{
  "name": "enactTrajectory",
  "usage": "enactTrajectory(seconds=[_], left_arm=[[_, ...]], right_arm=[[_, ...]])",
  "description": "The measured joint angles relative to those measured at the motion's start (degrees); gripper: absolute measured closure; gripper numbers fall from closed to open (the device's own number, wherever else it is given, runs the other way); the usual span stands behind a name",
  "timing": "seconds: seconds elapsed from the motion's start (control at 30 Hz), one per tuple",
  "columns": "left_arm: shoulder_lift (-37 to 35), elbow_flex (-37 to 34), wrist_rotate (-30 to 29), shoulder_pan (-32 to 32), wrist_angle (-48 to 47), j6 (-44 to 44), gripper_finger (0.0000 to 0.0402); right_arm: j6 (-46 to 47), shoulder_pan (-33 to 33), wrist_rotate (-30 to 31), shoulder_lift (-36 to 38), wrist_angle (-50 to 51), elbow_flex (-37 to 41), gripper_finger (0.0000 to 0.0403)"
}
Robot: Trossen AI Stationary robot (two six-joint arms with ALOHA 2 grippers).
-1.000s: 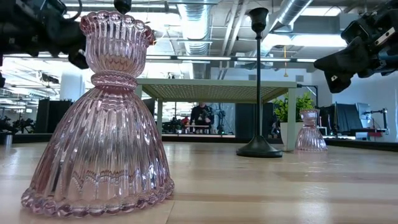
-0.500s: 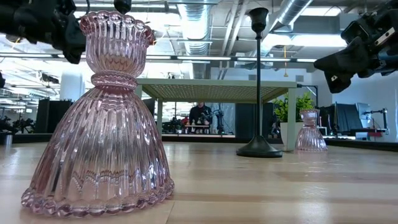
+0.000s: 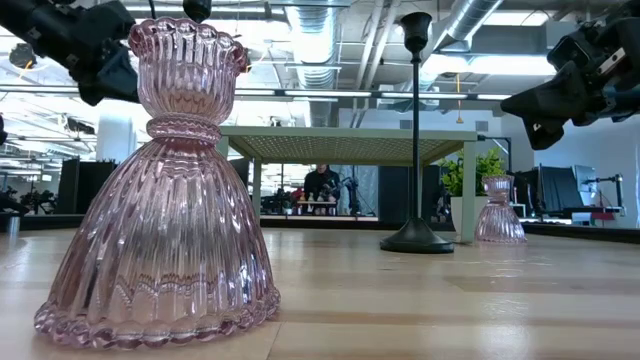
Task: Pick & Place candle stick holders
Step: Put the left black candle holder on the shelf
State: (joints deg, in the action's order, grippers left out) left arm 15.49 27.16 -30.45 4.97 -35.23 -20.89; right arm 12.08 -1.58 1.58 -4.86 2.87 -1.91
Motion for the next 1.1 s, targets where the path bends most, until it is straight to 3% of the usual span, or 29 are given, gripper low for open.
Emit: enactTrajectory(seconds=[0.13, 0.33, 0.43, 0.6, 0.83, 1.1], left_arm=[[2.47, 0.95, -1.60, 0.00, -0.57, -0.54, 0.0395], [4.85, 2.18, -9.50, 0.00, -2.46, -0.41, 0.0395], [4.91, 2.18, -9.34, 0.00, -2.56, -0.40, 0.0395], [5.28, 2.18, -3.33, 0.00, -2.80, -0.41, 0.0395], [8.04, 2.17, -1.06, -0.02, -2.18, 0.48, 0.0395], [12.36, 2.16, 15.88, 2.35, 6.64, 10.65, 0.0395]], right_arm=[[0.00, 0.00, 0.07, 0.00, 0.00, 0.00, 0.0403], [0.00, -0.02, 0.14, 0.02, 0.02, 0.00, 0.0403], [0.01, -0.01, 0.14, 0.00, 0.02, 0.00, 0.0403], [0.01, -0.01, 0.16, 0.02, 0.04, 0.00, 0.0403], [0.00, -0.01, 0.16, 0.02, 0.04, 0.00, 0.0403], [0.00, -0.02, 0.16, 0.00, 0.05, 0.00, 0.0403]])
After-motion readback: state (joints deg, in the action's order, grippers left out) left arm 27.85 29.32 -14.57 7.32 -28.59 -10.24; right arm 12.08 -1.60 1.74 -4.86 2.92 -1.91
